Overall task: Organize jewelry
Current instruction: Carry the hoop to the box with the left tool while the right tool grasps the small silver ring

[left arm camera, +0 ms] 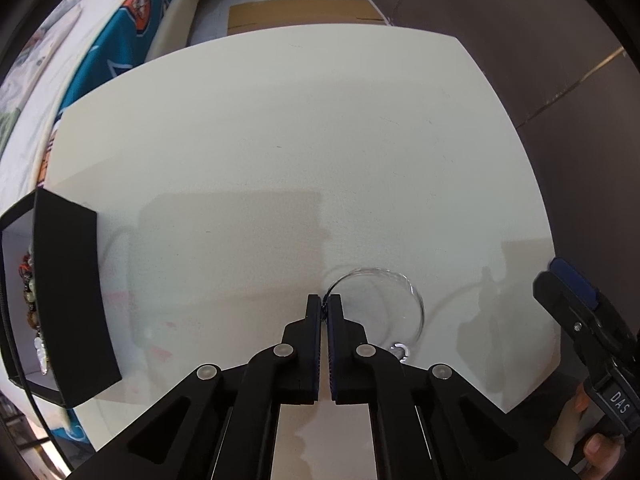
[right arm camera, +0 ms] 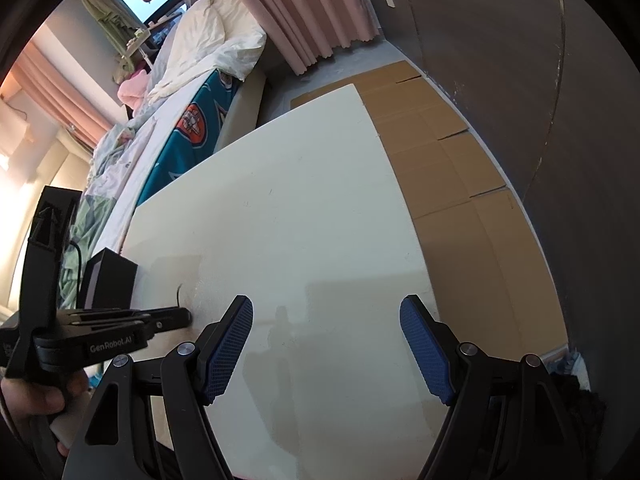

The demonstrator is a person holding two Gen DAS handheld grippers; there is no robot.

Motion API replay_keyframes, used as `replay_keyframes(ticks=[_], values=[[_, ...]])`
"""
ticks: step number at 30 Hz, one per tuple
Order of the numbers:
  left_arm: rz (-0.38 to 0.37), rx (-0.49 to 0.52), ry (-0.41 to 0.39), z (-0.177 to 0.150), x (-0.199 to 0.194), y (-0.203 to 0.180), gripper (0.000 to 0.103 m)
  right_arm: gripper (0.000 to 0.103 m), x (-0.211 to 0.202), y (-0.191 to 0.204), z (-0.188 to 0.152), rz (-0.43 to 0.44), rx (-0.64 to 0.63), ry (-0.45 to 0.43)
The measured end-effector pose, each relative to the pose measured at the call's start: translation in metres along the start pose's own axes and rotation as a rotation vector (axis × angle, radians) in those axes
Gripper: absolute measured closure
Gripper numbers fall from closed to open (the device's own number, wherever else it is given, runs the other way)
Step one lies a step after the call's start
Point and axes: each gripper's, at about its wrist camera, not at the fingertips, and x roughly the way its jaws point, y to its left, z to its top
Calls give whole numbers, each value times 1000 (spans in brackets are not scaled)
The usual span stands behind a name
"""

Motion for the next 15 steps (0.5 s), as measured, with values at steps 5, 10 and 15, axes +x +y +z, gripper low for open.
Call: replay_keyframes(ticks=[5,10,15], values=[[-5,-3,-50,2,-17,11,101,26,2,8,-1,23,-20,15],[-7,-21,-93,0,-34,26,101,28,5,32,-5,46,-86,42],[-5,-47,-137,-4,-52,47,101,37,14,56,-12,45,-159,90]])
